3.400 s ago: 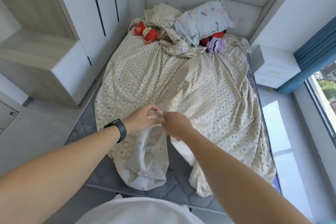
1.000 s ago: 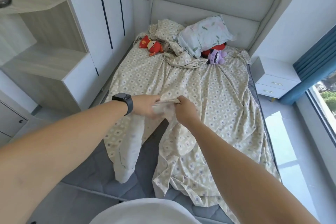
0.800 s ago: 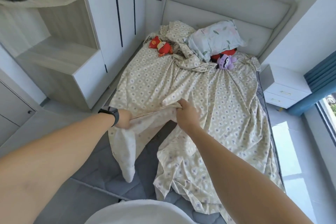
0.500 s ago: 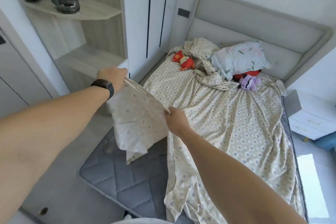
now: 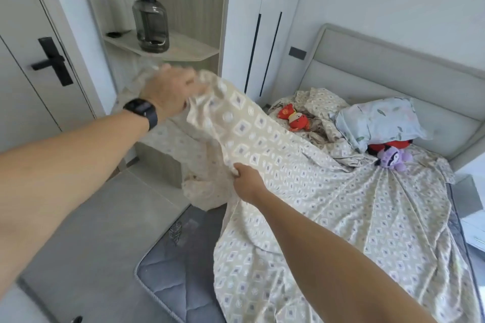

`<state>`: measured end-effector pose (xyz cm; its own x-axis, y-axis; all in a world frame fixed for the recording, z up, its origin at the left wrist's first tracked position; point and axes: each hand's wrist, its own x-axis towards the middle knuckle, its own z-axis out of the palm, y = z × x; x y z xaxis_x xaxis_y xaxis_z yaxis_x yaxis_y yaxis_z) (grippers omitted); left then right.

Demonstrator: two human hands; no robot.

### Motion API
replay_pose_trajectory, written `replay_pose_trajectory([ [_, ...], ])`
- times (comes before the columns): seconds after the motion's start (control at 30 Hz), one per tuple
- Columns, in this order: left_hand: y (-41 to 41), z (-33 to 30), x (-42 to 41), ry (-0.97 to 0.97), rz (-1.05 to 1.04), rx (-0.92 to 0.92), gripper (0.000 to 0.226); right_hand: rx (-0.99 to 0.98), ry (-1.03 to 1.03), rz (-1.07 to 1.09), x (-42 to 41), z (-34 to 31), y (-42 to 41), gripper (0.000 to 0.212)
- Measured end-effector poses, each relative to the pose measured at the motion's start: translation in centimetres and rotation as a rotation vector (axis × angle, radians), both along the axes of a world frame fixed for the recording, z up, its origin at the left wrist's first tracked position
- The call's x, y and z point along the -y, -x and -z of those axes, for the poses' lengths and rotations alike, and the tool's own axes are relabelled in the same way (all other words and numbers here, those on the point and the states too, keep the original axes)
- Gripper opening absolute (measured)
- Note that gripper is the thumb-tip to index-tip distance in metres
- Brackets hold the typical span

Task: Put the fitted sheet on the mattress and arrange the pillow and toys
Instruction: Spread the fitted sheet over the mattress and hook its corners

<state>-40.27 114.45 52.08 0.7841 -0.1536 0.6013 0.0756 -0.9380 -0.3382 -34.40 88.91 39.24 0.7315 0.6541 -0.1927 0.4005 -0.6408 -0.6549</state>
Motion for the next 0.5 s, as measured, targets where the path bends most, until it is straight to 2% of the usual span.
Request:
replay_pose_trajectory([
  [0.07,1.3,5.5,-0.2,0.015,0.035,-0.228,0.063,-0.037,0.07,-0.011,0.6,1.4,0.0,0.027],
  [0.1,2.0,8.3,-0.2,0.045,0.015,-0.329,0.062,-0.049,0.09,0.004,0.9,2.2,-0.2,0.026],
  [0.23,4.3,15.6,0.6,0.091,-0.132,-0.587,0.033,-0.069,0.108,0.122,2.3,4.2,-1.2,0.02],
  [0.3,5.1,17.9,1.0,0.085,-0.251,-0.769,0.022,-0.068,0.111,0.141,2.7,4.6,-1.5,0.02],
  [0.37,6.1,19.2,0.8,0.111,-0.323,-0.932,0.032,-0.078,0.116,0.124,2.8,5.0,-1.4,0.022],
  [0.5,7.9,20.0,-0.3,0.147,-0.46,-1.038,0.039,-0.167,0.104,0.037,2.8,6.0,-0.2,0.023],
])
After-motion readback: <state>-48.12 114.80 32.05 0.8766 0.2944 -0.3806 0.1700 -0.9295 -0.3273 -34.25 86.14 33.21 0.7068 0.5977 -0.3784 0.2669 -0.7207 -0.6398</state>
